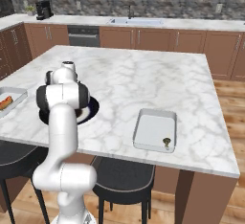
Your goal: Place one cooked food and one vegetable from the large plate to each tupperware container.
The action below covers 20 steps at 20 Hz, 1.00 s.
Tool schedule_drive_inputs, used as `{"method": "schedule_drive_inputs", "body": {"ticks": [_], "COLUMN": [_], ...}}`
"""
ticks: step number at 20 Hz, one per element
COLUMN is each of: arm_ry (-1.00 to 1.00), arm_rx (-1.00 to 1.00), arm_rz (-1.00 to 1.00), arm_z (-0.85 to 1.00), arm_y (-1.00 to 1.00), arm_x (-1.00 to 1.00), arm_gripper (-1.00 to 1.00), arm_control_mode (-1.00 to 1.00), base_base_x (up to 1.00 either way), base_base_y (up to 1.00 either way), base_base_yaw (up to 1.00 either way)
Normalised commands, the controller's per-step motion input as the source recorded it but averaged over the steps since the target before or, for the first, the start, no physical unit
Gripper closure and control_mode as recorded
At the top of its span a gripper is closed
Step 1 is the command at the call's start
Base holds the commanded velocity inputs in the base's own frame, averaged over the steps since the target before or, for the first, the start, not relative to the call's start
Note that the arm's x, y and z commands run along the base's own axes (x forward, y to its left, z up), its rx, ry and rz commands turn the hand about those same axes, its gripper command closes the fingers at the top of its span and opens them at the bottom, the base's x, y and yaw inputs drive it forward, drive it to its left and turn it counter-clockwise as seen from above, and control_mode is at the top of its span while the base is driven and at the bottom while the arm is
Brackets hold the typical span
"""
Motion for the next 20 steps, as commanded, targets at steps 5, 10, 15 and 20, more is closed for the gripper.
{"method": "schedule_drive_inputs", "body": {"ticks": [5, 10, 15, 20], "arm_ry": [0.09, 0.03, 0.03, 0.02], "arm_rx": [-0.02, -0.02, -0.03, -0.03], "arm_rz": [0.0, 0.0, 0.0, 0.0], "arm_z": [-0.11, -0.08, -0.17, -0.3], "arm_y": [0.16, 0.0, 0.0, 0.0], "arm_x": [0.21, 0.07, 0.0, 0.0], "arm_gripper": [-1.0, -1.0, -1.0, -1.0], "arm_control_mode": [-1.0, -1.0, -1.0, -1.0], "base_base_x": [0.0, 0.0, 0.0, 0.0], "base_base_y": [0.0, 0.0, 0.0, 0.0], "base_base_yaw": [0.0, 0.0, 0.0, 0.0]}}
